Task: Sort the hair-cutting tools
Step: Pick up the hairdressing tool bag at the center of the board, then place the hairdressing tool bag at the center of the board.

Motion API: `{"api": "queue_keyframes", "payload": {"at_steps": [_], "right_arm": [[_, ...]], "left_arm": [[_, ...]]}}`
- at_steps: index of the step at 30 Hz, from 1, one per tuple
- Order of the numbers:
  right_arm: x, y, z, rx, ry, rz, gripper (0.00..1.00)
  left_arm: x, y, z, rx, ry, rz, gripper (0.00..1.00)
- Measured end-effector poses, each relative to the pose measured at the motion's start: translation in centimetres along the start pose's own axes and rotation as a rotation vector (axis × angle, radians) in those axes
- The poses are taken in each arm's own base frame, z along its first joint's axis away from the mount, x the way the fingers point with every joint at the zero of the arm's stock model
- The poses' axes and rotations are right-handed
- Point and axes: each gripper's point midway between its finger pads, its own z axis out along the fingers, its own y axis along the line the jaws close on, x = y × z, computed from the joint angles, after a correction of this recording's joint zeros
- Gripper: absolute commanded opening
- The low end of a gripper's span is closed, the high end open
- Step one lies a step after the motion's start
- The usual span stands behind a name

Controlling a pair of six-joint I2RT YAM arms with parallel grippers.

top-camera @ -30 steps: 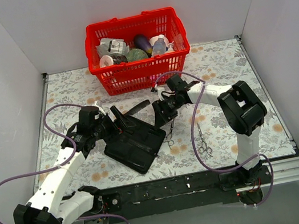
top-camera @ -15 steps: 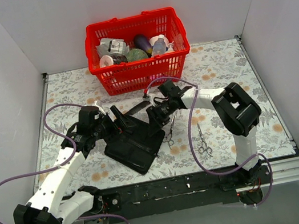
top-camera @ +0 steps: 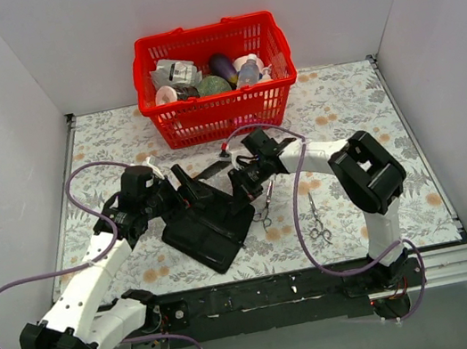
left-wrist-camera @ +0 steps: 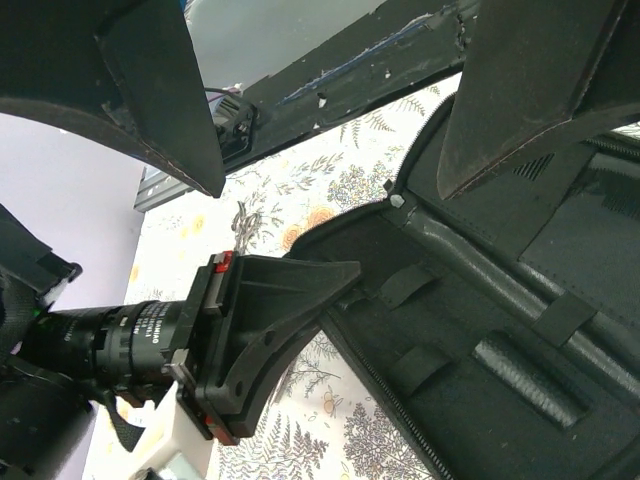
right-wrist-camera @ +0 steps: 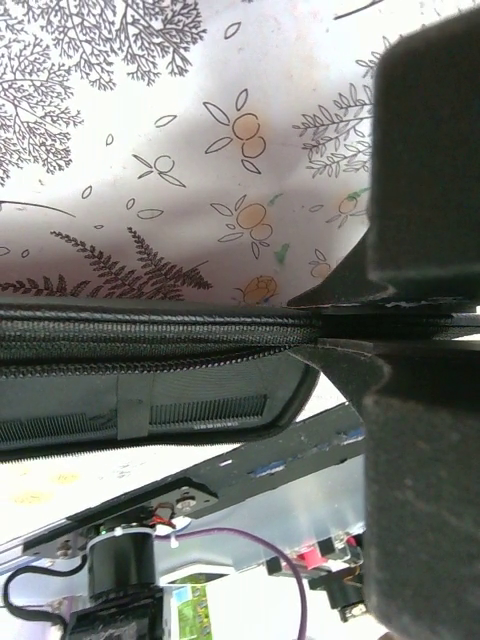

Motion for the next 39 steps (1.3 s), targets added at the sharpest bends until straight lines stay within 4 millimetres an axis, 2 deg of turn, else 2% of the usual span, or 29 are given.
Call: {"api": "queue_keyframes", "payload": {"at_steps": [3,5,10,14,17,21,23,29,36,37,38,39], "right_arm": [[-0.7,0.5,-0.8,0.036,-0.040,0.033,0.01],[-1.3,1.3,-2.2,0.070,-0.093,0.063,0.01],[-4.0,3.2,-8.2,0.181,-0.310,0.140,0.01],[-5.2,3.1,-13.6,0.285,-0.485,0.233,0.01],[-4.5,1.7,-16.9,0.363,-0.581,0.326,0.01],[-1.9,-1.9,-20.7,0.479,-0.662,0.490,0.01],[-0.4,-3.9,-22.0,0.533,-0.683,0.570,0.01],[3.8,-8.0,-22.9,0.612,-0.692,0.729,0.01],[5.3,-11.4,-24.9,0.620,-0.781,0.839,0.01],[5.4,-11.8,-25.1,0.624,-0.789,0.847,0.07],[5.4,-12.2,-25.1,0.626,-0.792,0.852,0.20],[5.4,-12.4,-25.1,0.627,-0.789,0.851,0.41]], "left_arm": [[0.0,-0.1,-0.2,0.004,-0.003,0.003,0.89],[0.0,-0.1,-0.3,0.006,-0.005,0.006,0.89],[-0.1,-0.5,-0.7,0.011,-0.007,0.017,0.89],[-0.3,-0.9,-0.9,0.024,-0.009,0.027,0.89],[-0.2,-1.0,-0.9,0.029,-0.003,0.027,0.89],[-0.1,-1.1,-0.9,0.037,0.002,0.028,0.89],[-0.1,-1.2,-0.9,0.040,0.001,0.028,0.89],[-0.3,-0.8,-0.2,0.022,0.008,0.027,0.89],[-0.5,-0.2,1.0,-0.015,0.028,0.023,0.89],[-0.5,-0.2,1.1,-0.016,0.028,0.024,0.89],[-0.6,-0.2,1.1,-0.016,0.028,0.024,0.89],[-0.6,-0.2,1.1,-0.016,0.028,0.024,0.89]]}}
